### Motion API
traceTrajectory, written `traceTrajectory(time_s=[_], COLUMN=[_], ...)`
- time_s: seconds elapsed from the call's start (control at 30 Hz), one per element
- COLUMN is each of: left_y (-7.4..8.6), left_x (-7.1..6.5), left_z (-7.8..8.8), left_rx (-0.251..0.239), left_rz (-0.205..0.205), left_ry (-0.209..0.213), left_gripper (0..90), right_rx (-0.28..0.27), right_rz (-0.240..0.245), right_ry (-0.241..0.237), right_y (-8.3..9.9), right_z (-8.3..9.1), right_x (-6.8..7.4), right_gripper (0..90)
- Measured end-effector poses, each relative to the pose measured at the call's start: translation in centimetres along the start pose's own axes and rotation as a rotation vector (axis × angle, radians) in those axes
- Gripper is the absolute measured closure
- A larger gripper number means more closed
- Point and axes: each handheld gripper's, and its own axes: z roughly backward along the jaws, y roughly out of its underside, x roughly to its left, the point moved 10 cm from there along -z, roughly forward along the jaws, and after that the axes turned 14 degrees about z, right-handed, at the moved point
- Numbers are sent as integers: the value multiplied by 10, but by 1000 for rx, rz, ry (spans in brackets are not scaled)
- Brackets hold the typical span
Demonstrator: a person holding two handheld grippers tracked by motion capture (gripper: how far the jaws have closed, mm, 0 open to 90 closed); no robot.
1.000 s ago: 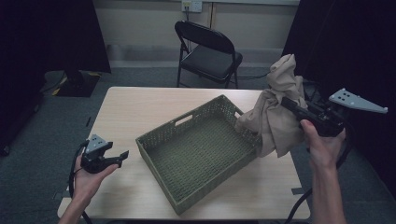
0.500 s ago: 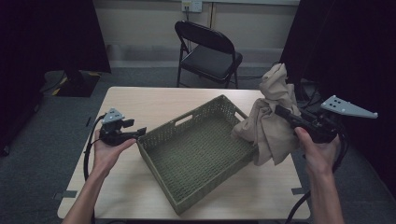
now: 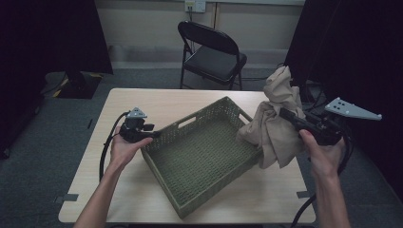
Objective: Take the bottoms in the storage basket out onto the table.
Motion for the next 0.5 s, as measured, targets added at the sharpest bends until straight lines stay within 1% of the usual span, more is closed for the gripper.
traceTrajectory(time_s=[0.03,0.1,0.13,0.17,0.27,0.3,0.43,0.47,0.5], left_y=[1,2,3,4,4,4,4,4,4], left_x=[-3,-6,-7,-9,-10,-9,-8,-8,-8], left_z=[-2,-6,-7,-9,-10,-11,-11,-11,-11], left_rx=[9,26,37,55,67,67,73,73,75], left_rz=[5,3,-10,-22,-30,-25,-25,-13,-16], left_ry=[15,31,30,26,18,0,5,8,9], left_gripper=[597,620,634,700,811,811,829,829,829], right_rx=[0,2,1,0,0,-1,9,9,10], right_rz=[0,1,1,3,5,3,1,1,1], right_ry=[-3,-2,-3,-1,-2,-2,-5,-5,-6], right_y=[0,0,0,0,0,0,3,3,3], right_z=[0,-1,-1,0,1,1,-2,-2,-2], right_x=[0,1,1,0,0,0,0,0,0], right_gripper=[735,735,734,735,735,735,735,735,735])
